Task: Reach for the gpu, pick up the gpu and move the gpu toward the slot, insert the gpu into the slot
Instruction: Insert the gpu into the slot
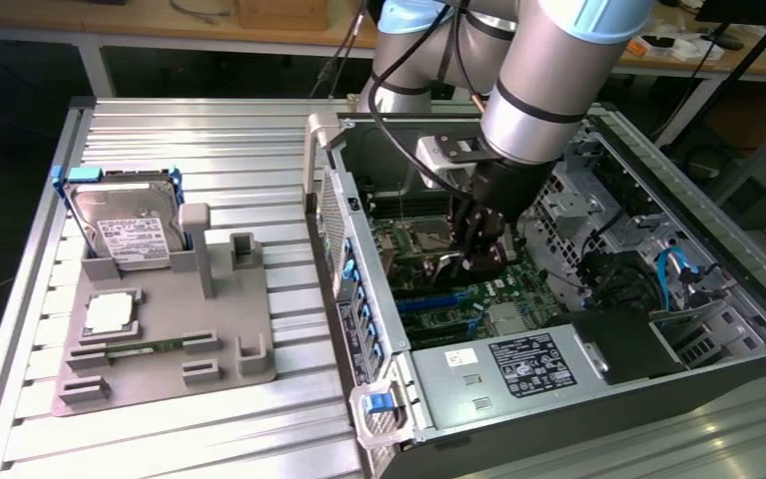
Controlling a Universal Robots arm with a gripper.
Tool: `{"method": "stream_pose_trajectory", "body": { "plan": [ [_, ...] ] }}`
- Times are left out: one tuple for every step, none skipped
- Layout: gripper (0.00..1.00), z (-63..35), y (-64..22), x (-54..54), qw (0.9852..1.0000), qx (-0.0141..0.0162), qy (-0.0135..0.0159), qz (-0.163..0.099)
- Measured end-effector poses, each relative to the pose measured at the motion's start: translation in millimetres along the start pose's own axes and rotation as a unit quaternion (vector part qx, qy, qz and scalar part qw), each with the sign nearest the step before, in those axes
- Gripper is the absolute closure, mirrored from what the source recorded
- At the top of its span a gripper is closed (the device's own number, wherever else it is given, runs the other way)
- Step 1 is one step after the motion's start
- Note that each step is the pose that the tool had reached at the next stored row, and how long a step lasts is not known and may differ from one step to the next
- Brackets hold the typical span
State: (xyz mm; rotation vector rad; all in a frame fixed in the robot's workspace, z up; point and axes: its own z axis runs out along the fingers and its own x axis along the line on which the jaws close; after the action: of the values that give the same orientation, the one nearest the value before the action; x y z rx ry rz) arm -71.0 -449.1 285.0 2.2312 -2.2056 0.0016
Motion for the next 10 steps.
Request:
{"method": "stream_pose_trajectory", "body": {
  "plan": [
    [0.73,0.0,0.0,0.0,1.0,0.0,0.0,0.0],
    [0.73,0.1,0.0,0.0,1.0,0.0001,-0.0001,0.0],
    [0.73,0.1,0.0,0.0,1.0,0.0001,-0.0001,0.0],
    [0.73,0.1,0.1,0.0,1.0,0.0001,-0.0001,0.0],
    [0.73,0.1,0.1,0.0,1.0,0.0001,-0.0001,0.0],
    [0.73,0.1,0.1,0.0,1.0,0.0001,-0.0002,0.0],
    [0.73,0.2,0.3,0.0,1.0,0.0002,-0.0002,0.0],
    [0.73,0.3,0.7,0.1,1.0,0.0002,-0.0002,0.0],
    [0.73,0.4,1.4,0.1,1.0,0.0002,-0.0002,0.0],
    [0.73,0.5,2.1,0.2,1.0,0.0001,-0.0002,0.0]
  ]
}}
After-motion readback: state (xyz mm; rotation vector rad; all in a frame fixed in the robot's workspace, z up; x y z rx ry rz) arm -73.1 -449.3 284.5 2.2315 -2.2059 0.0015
